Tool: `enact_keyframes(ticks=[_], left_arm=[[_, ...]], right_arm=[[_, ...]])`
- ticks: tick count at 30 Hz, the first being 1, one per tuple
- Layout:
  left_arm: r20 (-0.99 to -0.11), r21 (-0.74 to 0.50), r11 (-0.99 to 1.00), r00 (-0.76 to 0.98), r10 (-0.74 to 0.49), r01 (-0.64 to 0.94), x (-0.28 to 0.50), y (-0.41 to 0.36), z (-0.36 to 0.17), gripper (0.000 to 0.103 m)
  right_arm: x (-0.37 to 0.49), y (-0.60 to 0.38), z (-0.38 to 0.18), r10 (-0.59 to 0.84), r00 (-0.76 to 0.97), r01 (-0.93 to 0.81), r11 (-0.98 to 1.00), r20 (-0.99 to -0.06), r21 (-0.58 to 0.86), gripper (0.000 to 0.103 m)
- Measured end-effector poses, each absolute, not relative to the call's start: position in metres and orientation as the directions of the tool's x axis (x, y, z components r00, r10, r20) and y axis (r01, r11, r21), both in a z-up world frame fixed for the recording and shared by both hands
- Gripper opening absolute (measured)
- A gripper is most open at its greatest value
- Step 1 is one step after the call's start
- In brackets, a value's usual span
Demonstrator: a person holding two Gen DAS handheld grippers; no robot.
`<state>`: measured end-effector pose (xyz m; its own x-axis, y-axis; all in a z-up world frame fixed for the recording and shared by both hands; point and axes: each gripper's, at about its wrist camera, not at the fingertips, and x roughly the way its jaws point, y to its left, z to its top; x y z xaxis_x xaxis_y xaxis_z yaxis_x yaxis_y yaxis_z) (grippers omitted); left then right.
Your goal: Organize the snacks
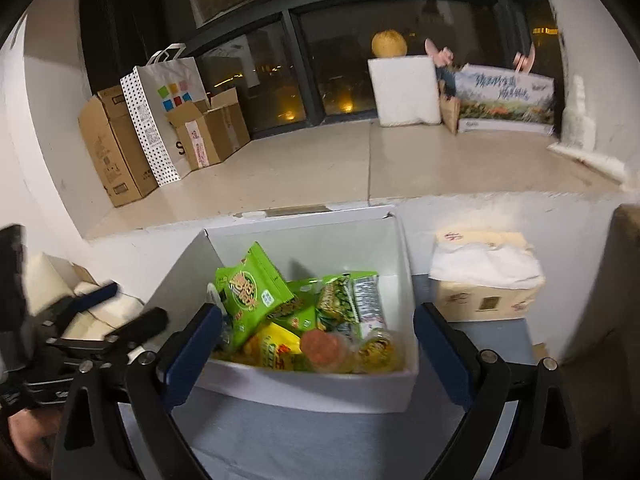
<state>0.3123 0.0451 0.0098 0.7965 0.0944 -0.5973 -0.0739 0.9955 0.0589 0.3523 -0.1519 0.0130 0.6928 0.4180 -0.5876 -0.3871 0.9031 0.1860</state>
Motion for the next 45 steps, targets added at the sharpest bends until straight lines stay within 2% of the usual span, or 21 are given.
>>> enact_keyframes(ticks=[3,7,11,14,20,23,28,45], left_arm=[[-0.563,0.119,0.988,0.813,0.15,-0.101,0.285,0.032,0.022,0.103],[-0.568,0.074,0.994,0.817,0.105,-0.076,0.242,0.022,0.038,0.103],[-0.579,0.001,1.0,0.815,0.025,-0.03,0.186,0.014,0.047,0.103],[-0.599,0.001,0.998,0.799,0.046,-0.057,0.15,0.007,0.047,0.103],[-0.615,-0.101,0.993,0.788,-0.015,-0.06,0.086,0.006,0.044,0.103],[-0.642,-0.103,0.992,0.767,-0.008,-0.075,0.065,0.0,0.036,0.103],[-0.669,-0.096,0.992,0.743,-0.005,-0.08,0.057,-0.005,0.029,0.103],[-0.666,-0.089,0.993,0.746,0.001,-0.081,0.051,-0.005,0.032,0.103]], right_arm=[[0.321,-0.149,0.028,0.412,0.716,-0.422,0.898,-0.564,0.12,0.099],[0.275,-0.152,0.048,0.409,0.731,-0.44,0.894,-0.546,0.08,0.099],[0.219,-0.167,0.062,0.473,0.717,-0.499,0.861,-0.512,0.097,0.099],[0.18,-0.177,0.061,0.492,0.699,-0.514,0.85,-0.52,0.114,0.099],[0.123,-0.197,0.044,0.494,0.677,-0.493,0.855,-0.545,0.163,0.099],[0.104,-0.203,0.032,0.483,0.667,-0.476,0.862,-0.567,0.175,0.099],[0.095,-0.207,0.025,0.466,0.659,-0.458,0.871,-0.591,0.176,0.099],[0.087,-0.21,0.032,0.474,0.668,-0.463,0.868,-0.574,0.179,0.099]])
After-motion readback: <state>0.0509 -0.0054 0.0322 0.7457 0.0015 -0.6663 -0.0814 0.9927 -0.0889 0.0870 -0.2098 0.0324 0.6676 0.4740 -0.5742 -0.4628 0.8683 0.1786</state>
